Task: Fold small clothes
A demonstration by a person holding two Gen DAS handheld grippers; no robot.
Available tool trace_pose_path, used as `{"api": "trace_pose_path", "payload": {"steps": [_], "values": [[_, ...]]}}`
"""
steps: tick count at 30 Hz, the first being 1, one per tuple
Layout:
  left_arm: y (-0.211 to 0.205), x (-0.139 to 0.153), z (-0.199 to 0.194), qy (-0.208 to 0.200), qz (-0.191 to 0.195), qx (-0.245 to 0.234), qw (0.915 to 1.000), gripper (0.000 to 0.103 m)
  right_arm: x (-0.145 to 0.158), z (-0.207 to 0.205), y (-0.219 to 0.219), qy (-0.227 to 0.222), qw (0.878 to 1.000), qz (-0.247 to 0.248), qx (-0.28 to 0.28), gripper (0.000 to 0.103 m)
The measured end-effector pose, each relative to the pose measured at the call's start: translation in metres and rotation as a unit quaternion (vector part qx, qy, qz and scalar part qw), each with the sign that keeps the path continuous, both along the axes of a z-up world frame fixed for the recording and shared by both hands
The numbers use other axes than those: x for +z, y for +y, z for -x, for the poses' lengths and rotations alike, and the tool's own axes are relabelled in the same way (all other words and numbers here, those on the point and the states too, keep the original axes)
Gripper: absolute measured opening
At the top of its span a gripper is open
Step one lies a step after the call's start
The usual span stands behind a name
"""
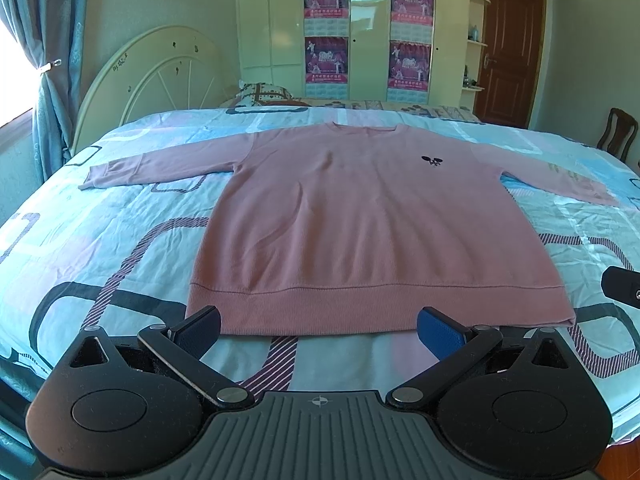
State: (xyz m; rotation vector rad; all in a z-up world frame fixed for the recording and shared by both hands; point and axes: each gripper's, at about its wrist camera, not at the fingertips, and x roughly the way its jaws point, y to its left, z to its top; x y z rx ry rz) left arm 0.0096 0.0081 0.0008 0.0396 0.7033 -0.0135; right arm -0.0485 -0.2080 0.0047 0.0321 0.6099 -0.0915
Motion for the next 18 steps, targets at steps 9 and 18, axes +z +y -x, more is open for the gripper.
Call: {"api": "trace_pose_path", "payload": {"steps": [9,18], "values": [[-0.001,-0.001,-0.009,0.005,0.004,-0.006,1.0000,0.103,-0.002,-0.004,0.001,0.000,1.000,0.005,-0.001,0.103],[-0.029,0.009,-0.062,-0.013,0.007,-0.031,0.9994,0.103,0.008,-0.039,-0.036,-0.016,0.999,0.013,-0.039,0.103]]}}
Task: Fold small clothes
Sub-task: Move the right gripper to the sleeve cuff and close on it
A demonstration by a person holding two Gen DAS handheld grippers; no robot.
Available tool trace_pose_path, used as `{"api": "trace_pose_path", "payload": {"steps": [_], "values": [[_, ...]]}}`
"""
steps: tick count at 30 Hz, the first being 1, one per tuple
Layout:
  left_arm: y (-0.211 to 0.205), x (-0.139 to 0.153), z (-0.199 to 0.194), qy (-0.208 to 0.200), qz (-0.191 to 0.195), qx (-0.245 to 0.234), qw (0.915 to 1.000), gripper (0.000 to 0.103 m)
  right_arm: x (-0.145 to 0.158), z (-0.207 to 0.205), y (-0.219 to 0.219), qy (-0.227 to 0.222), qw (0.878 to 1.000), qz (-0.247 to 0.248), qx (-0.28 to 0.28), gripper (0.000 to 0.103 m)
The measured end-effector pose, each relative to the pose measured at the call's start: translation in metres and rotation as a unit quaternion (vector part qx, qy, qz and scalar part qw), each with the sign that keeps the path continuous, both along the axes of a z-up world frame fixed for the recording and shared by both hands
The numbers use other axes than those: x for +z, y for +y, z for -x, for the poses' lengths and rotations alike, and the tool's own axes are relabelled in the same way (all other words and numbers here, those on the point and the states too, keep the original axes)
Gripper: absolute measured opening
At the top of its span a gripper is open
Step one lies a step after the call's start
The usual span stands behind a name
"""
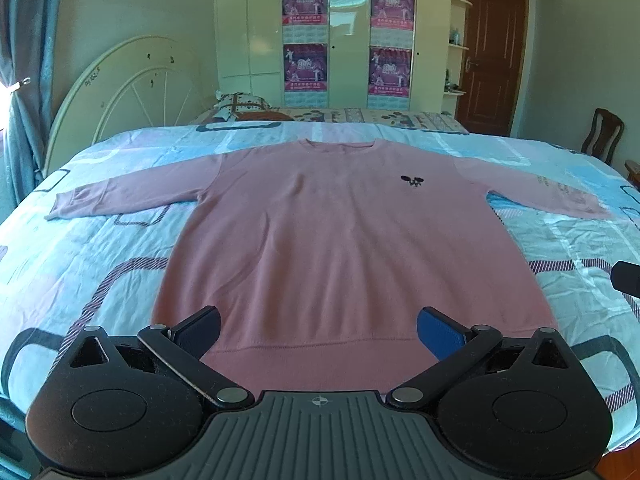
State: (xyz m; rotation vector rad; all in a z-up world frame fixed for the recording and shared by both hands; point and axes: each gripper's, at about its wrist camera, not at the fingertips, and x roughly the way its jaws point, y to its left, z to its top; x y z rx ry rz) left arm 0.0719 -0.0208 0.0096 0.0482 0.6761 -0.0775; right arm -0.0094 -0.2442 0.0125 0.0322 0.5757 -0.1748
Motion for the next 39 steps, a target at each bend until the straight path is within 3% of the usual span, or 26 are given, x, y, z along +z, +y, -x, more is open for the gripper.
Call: {"api": "trace_pose_path", "payload": {"steps": [12,20,21,23,26,29,35,39], "values": [[-0.062,-0.009,-0.111,0.005,0.000,-0.031,0.9995,0.103,-0.012,-0.095,-0.095,-0.035,0.997,0.002,-0.069,0.103],[-0.110,-0.023,-0.185,0.008,-0.026,-0.015,0.9995,0.103,-0.040,-0.164,-0.202,0.003,0.990,-0.047,-0.134,0.101],[-0.114,-0.025,-0.194,0.012,-0.019,-0.014,0.9996,0.103,-0.043,-0.170,-0.219,0.001,0.988,-0.055,-0.146,0.098],[-0.124,-0.032,-0.216,0.031,-0.007,-0.013,0.9994,0.103,-0.050,-0.182,-0.250,-0.004,0.983,-0.078,-0.164,0.079],[-0.140,-0.038,-0.240,0.041,-0.011,-0.026,0.9988,0.103,-0.065,-0.199,-0.295,-0.003,0.974,-0.104,-0.199,0.058],[-0.150,-0.039,-0.253,0.033,-0.035,-0.023,0.9986,0.103,-0.082,-0.213,-0.331,0.000,0.965,-0.132,-0.228,0.047],[-0.141,-0.041,-0.274,0.034,-0.050,-0.011,0.9981,0.103,-0.122,-0.224,-0.376,0.009,0.938,-0.211,-0.274,0.047],[-0.119,-0.043,-0.283,0.036,-0.057,-0.003,0.9977,0.103,-0.127,-0.227,-0.378,-0.019,0.936,-0.225,-0.269,0.044]]}}
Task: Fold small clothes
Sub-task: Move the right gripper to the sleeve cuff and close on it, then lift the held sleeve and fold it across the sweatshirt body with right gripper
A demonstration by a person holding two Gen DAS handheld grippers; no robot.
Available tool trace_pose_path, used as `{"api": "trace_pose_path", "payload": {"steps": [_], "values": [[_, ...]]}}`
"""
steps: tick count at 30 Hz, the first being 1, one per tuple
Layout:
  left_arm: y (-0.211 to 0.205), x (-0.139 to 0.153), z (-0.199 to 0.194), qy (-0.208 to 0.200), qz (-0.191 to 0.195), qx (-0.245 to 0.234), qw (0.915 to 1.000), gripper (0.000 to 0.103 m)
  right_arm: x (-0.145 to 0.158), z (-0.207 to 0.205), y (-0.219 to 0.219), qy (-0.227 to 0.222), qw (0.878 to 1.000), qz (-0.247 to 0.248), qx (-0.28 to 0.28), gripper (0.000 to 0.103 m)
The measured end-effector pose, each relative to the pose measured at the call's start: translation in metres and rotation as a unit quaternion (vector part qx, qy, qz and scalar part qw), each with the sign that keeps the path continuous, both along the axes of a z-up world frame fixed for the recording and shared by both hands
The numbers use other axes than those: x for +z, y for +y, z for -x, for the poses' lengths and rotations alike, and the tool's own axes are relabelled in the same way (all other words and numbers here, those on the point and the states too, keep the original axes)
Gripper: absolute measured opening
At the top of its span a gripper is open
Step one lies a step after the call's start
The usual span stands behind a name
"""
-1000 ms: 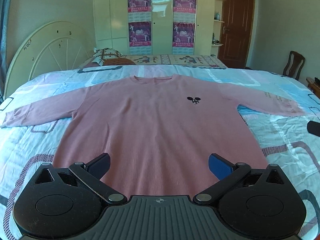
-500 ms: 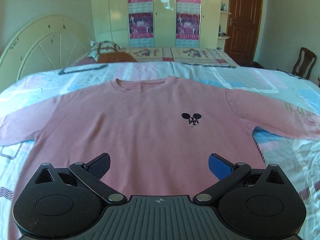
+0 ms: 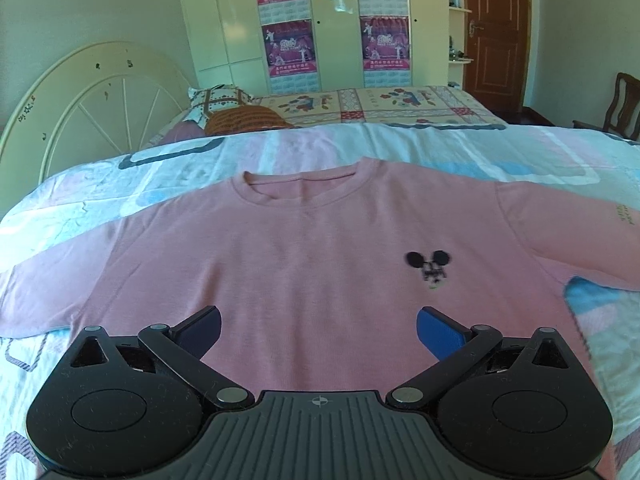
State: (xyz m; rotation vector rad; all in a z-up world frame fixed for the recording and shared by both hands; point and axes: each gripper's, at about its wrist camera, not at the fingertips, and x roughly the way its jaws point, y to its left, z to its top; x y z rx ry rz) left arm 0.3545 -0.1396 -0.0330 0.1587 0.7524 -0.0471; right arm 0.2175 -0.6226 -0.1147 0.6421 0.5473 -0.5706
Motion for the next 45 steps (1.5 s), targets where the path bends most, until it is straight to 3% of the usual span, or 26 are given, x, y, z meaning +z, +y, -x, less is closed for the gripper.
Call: {"api": "trace_pose_path", "payload": {"steps": [1,2,5,8,11,18,22,26,31,35,40,42,44,45], "values": [[0.009,-0.001,-0.004,0.003,0.000,0.003,1.0000,0.103,-0.001,-0.003,-0.001,-0.005,1.000,0.000,0.002,0.038],[0.017,-0.002,-0.007,0.007,0.002,0.006,1.0000,0.103,-0.002,-0.006,-0.002,-0.005,1.000,0.004,0.003,0.022],[0.045,-0.008,-0.020,0.035,0.011,0.008,0.9993,0.103,-0.004,-0.017,-0.009,-0.003,1.000,0.006,-0.002,0.012],[0.071,-0.017,-0.034,0.053,0.007,0.009,0.9985,0.103,0.007,-0.035,0.007,0.041,0.995,0.086,0.013,0.010],[0.097,-0.018,-0.043,0.044,0.014,0.000,0.9989,0.103,0.016,-0.049,0.018,0.073,0.992,0.099,0.000,0.009],[0.157,-0.024,-0.064,0.031,0.017,0.027,0.9990,0.103,0.062,-0.087,0.120,0.048,0.977,0.185,0.090,0.009],[0.190,-0.028,-0.072,0.028,0.028,0.048,0.9981,0.103,0.073,-0.117,0.201,0.023,0.968,0.194,0.160,0.009],[0.214,-0.030,-0.074,0.026,0.030,0.052,0.9978,0.103,0.071,-0.144,0.290,0.016,0.948,0.207,0.240,0.009],[0.238,-0.033,-0.072,0.025,0.028,0.049,0.9981,0.103,0.061,-0.163,0.395,0.019,0.912,0.235,0.336,0.009],[0.255,-0.034,-0.068,0.024,0.028,0.051,0.9980,0.103,0.049,-0.165,0.455,0.027,0.882,0.265,0.388,0.007],[0.268,-0.036,-0.066,0.028,0.043,0.052,0.9973,0.103,0.037,-0.158,0.502,0.028,0.855,0.278,0.437,0.008],[0.266,-0.037,-0.067,0.029,0.050,0.048,0.9972,0.103,0.023,-0.156,0.516,0.045,0.841,0.264,0.471,0.018],[0.259,-0.036,-0.069,0.028,0.065,0.040,0.9967,0.103,0.013,-0.151,0.530,0.061,0.821,0.276,0.496,0.052],[0.254,-0.036,-0.071,0.028,0.075,0.037,0.9961,0.103,0.015,-0.143,0.534,0.049,0.814,0.293,0.499,0.060]]}}
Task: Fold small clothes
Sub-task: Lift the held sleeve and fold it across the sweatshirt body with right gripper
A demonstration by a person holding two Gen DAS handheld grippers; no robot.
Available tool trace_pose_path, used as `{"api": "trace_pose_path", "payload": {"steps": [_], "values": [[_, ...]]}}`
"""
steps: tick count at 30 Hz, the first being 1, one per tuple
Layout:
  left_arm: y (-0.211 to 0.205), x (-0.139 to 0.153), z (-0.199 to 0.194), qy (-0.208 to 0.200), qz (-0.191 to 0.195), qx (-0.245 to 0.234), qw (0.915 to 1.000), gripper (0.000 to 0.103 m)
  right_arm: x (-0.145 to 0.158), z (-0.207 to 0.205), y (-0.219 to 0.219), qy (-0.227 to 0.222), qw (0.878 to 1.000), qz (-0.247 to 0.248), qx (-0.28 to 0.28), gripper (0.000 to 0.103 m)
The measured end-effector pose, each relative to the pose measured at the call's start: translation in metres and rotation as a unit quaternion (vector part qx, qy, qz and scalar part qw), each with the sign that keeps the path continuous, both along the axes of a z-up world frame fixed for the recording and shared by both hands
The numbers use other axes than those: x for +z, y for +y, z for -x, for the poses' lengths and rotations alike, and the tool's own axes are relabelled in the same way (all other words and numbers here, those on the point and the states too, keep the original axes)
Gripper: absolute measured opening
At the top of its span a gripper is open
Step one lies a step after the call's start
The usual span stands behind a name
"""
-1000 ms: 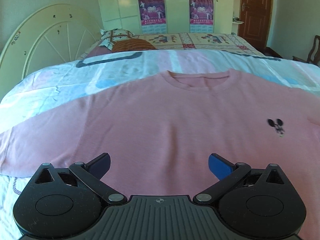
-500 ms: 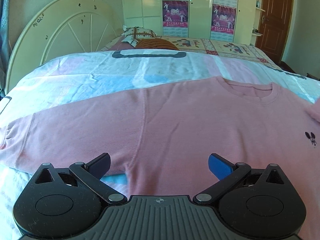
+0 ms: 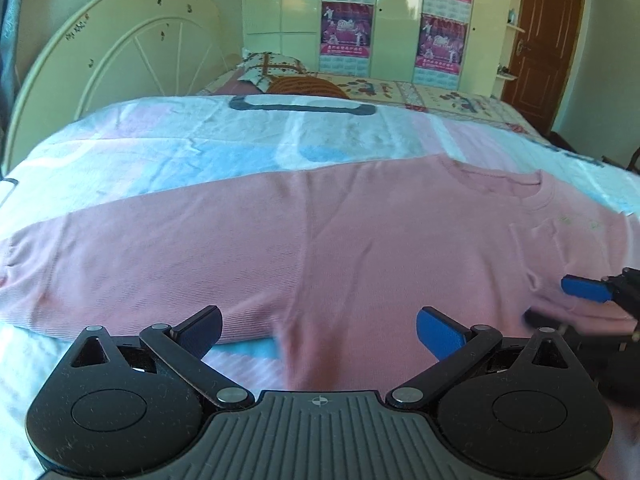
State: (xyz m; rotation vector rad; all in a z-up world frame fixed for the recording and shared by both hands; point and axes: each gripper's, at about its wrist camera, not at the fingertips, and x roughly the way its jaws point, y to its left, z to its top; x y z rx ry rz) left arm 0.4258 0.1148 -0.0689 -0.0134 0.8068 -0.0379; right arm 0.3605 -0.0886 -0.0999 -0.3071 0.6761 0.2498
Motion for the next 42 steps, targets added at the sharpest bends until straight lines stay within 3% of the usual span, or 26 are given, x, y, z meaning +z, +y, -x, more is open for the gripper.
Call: {"api": "trace_pose_path", "payload": {"steps": [1,2,4,8,10,11,16,17,18,20,23,26,29,31,36,40,42], "values": [[-0.006,0.001,-0.002,-0.002,0.014,-0.003,0.9999,0.103,0.004,0.008,-0.002,-0.013,1.000,-0.005,0.004,0.058],[-0.013,0.001,-0.005,-0.003,0.028,-0.006,0.9996,0.103,0.009,0.015,-0.010,-0.018,1.000,-0.022,-0.002,0.035],[-0.031,-0.001,-0.016,0.005,0.062,-0.019,0.9979,0.103,0.016,0.020,-0.035,-0.006,0.998,-0.050,-0.049,0.001],[-0.082,-0.017,-0.040,0.036,0.113,-0.066,0.9907,0.102,0.026,0.037,-0.096,-0.011,0.986,-0.084,-0.144,0.004],[-0.109,-0.023,-0.051,0.052,0.127,-0.093,0.9861,0.073,0.029,0.046,-0.125,-0.010,0.979,-0.093,-0.180,0.004],[-0.121,-0.027,-0.057,0.063,0.128,-0.102,0.9845,0.048,0.031,0.051,-0.136,-0.010,0.977,-0.094,-0.191,0.005],[-0.160,-0.041,-0.075,0.075,0.103,-0.095,0.9873,0.045,0.034,0.076,-0.183,-0.022,0.964,-0.104,-0.242,0.008],[-0.164,-0.042,-0.078,0.073,0.104,-0.098,0.9870,0.033,0.034,0.080,-0.190,-0.022,0.962,-0.109,-0.251,0.008],[-0.168,-0.042,-0.080,0.072,0.106,-0.098,0.9869,0.008,0.033,0.082,-0.198,-0.020,0.959,-0.112,-0.260,0.008],[-0.169,-0.036,-0.080,0.063,0.118,-0.090,0.9869,0.003,0.030,0.084,-0.209,-0.014,0.955,-0.117,-0.272,0.009],[-0.159,-0.008,-0.065,-0.005,0.124,-0.089,0.9883,0.003,0.024,0.083,-0.220,0.003,0.952,-0.126,-0.278,0.012],[-0.137,0.007,-0.053,-0.037,0.114,-0.067,0.9905,0.003,0.016,0.077,-0.223,0.017,0.952,-0.131,-0.276,0.012],[-0.110,-0.003,-0.056,-0.023,0.096,-0.044,0.9942,0.003,0.010,0.072,-0.225,0.027,0.952,-0.135,-0.273,0.014],[-0.097,-0.016,-0.061,-0.003,0.104,-0.035,0.9940,0.003,0.008,0.068,-0.224,0.029,0.953,-0.132,-0.272,0.017],[-0.098,-0.031,-0.062,0.004,0.099,-0.033,0.9945,0.003,0.009,0.060,-0.226,0.028,0.954,-0.122,-0.273,0.027],[-0.100,-0.040,-0.061,0.012,0.091,-0.035,0.9952,0.003,0.012,0.056,-0.234,0.033,0.950,-0.160,-0.267,0.027],[-0.099,-0.044,-0.062,0.017,0.090,-0.041,0.9950,0.003,0.013,0.057,-0.247,0.039,0.935,-0.223,-0.273,0.037]]}}
